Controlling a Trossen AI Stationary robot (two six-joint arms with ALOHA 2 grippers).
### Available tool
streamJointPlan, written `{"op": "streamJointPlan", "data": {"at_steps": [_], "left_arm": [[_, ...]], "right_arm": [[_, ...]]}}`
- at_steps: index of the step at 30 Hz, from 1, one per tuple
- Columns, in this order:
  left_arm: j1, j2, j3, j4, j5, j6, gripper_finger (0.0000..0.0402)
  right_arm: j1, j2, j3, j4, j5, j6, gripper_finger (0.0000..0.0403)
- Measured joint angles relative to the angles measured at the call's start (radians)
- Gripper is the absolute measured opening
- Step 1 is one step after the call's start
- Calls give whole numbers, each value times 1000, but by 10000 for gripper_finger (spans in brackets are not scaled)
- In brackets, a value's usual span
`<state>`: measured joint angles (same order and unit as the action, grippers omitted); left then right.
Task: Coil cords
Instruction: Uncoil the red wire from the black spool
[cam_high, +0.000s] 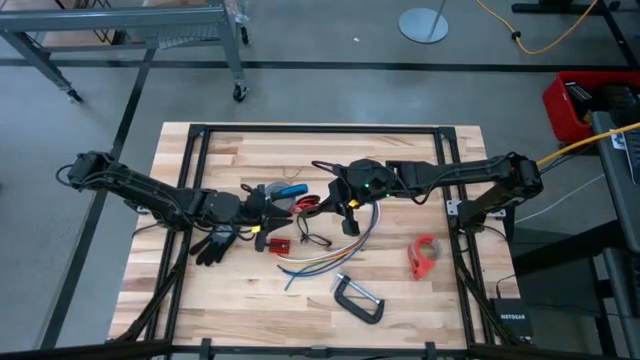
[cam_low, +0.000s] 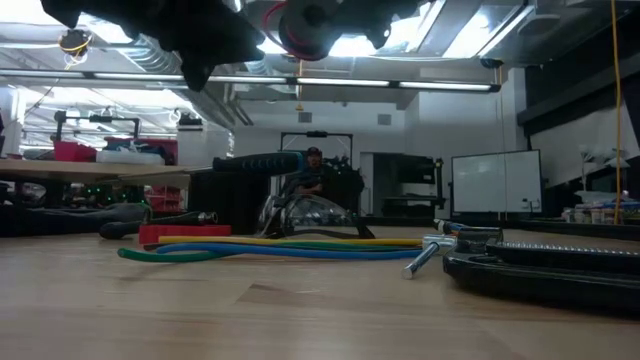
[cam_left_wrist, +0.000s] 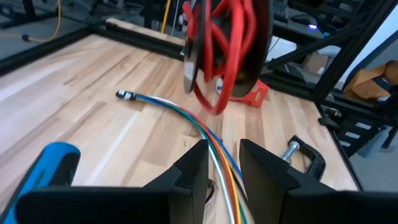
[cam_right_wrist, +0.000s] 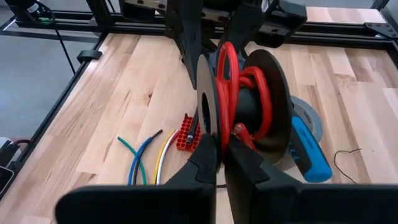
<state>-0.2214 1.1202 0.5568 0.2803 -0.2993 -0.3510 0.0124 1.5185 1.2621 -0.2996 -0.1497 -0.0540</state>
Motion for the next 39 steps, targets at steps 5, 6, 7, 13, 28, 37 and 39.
{"op": "streamJointPlan", "data": {"at_steps": [5, 6, 7, 13, 28, 37, 39], "left_arm": [[0, 0, 0, 9, 0, 9, 84], [0, 0, 0, 17, 0, 14, 84], [0, 0, 0, 28, 0, 19, 84], [0, 0, 0, 95, 0, 84, 84], [0, 0, 0, 49, 0, 54, 84], [0, 0, 0, 54, 0, 54, 84], [0, 0, 0, 75, -2, 71, 84]], "right_arm": [[0, 0, 0, 4, 0, 1, 15], [0, 0, 0, 5, 0, 2, 15], [0, 0, 0, 9, 0, 6, 15], [0, 0, 0, 16, 0, 23, 15], [0, 0, 0, 15, 0, 29, 15], [2, 0, 0, 14, 0, 31, 15], [2, 0, 0, 14, 0, 31, 15]]}}
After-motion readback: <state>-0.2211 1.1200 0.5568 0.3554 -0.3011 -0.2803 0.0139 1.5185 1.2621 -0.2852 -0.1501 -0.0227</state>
